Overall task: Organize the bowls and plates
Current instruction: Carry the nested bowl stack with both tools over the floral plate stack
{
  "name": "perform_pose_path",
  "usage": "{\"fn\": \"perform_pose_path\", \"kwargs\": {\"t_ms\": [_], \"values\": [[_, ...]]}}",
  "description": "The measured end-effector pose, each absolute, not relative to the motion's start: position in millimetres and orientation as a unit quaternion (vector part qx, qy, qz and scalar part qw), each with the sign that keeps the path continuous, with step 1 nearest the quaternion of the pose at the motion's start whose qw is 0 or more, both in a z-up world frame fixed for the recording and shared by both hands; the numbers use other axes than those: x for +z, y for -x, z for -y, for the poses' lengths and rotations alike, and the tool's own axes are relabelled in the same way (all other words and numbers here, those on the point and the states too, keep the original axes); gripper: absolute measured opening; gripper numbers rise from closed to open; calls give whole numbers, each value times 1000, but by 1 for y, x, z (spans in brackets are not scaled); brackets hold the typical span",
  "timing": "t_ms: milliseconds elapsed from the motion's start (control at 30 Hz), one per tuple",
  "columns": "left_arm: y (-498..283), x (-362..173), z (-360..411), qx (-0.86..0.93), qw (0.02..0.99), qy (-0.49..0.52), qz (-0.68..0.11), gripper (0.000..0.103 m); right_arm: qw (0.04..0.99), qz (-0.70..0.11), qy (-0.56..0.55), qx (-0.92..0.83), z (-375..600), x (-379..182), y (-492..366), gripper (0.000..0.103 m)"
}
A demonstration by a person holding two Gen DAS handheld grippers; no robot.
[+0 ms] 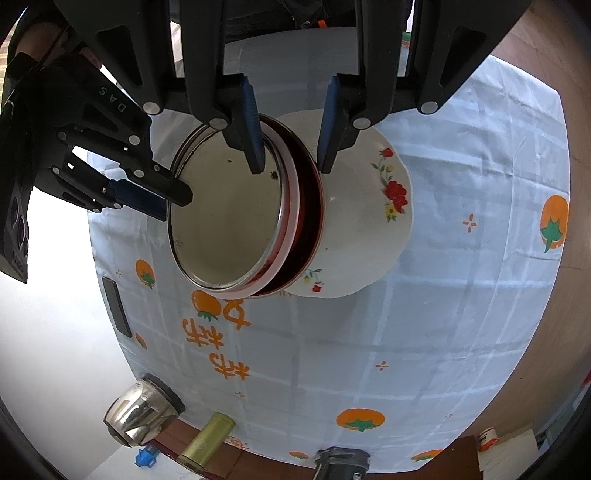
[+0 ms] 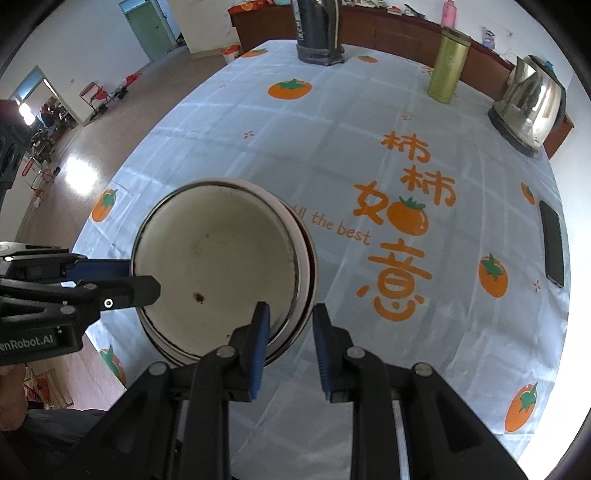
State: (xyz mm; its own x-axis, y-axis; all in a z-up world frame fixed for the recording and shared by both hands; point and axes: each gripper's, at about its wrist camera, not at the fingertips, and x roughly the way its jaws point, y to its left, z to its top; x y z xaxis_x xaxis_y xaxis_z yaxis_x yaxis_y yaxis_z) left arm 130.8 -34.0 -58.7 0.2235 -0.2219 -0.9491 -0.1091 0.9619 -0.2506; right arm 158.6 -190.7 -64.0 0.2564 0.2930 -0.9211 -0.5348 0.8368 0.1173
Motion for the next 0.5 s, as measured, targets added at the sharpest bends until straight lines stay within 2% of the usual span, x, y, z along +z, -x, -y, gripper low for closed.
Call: {"fn": "perform_pose_path", "kwargs": {"t_ms": [500], "values": [[-128, -64, 14, -19, 767, 146, -625, 31, 777, -550, 124, 280, 167, -69, -161, 24]]}}
